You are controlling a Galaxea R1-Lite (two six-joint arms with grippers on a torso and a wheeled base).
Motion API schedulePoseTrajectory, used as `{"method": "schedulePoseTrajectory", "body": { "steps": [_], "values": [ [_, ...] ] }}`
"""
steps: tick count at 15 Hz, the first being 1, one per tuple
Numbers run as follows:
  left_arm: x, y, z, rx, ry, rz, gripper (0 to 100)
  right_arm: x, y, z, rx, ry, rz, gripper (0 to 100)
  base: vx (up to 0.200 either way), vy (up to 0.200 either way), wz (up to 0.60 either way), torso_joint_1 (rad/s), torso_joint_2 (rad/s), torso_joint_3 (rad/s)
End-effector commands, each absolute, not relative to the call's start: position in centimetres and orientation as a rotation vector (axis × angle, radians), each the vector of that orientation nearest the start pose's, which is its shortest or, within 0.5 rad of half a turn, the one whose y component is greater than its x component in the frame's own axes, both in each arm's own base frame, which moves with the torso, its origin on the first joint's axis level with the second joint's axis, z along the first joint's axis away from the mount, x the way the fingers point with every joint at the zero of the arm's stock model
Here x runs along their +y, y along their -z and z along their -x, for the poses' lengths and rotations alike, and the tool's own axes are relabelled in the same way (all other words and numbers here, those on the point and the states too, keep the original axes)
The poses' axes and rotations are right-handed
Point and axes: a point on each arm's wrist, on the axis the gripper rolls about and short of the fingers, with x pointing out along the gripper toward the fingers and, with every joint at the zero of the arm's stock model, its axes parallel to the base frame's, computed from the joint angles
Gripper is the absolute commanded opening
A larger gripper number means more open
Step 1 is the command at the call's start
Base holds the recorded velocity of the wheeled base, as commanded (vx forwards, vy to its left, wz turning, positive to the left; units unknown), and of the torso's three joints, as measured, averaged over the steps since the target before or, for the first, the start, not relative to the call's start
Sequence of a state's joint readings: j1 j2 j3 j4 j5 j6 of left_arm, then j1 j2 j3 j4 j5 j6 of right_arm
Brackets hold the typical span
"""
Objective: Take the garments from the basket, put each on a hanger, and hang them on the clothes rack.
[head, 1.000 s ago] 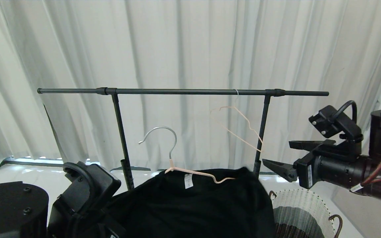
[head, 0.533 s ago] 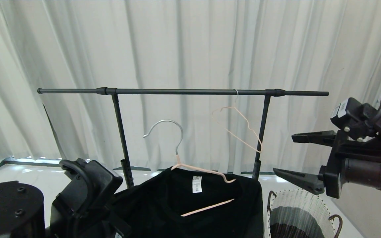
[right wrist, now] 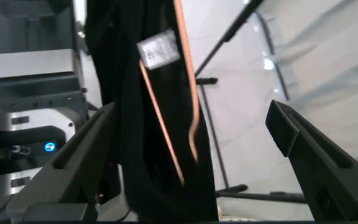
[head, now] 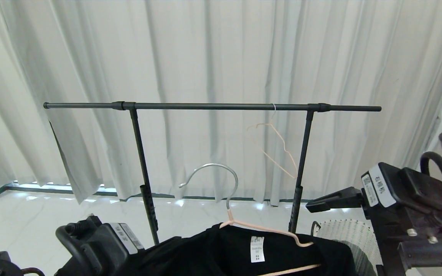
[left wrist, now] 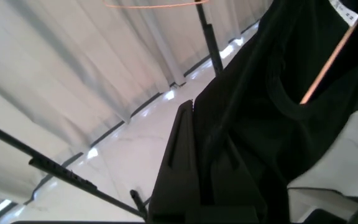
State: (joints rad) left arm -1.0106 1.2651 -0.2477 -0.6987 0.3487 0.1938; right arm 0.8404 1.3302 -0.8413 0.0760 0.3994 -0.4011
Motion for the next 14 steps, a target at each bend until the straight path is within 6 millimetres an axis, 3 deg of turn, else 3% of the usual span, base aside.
{"method": "schedulePoseTrajectory", "body": {
  "steps": [1, 6, 14],
  "values": [
    [-13.3, -14.2, -8.9, 0.186, 0.7, -0.418, 0, 18.0, -21.4, -13.7, 0.388, -1.356, 0.491, 100, 0.0, 0.0, 0.0, 0.0, 0.0, 0.0],
    [-13.5, -14.3, -8.6, 0.16, 0.728, -0.455, 0, 21.3, -19.4, -15.3, 0.479, -1.38, 0.518, 100, 0.0, 0.0, 0.0, 0.0, 0.0, 0.0],
    [-13.5, -14.6, -8.6, 0.14, 0.727, -0.445, 0, 21.3, -18.0, -14.9, 0.6, -1.308, 0.459, 100, 0.0, 0.0, 0.0, 0.0, 0.0, 0.0]
  ]
}}
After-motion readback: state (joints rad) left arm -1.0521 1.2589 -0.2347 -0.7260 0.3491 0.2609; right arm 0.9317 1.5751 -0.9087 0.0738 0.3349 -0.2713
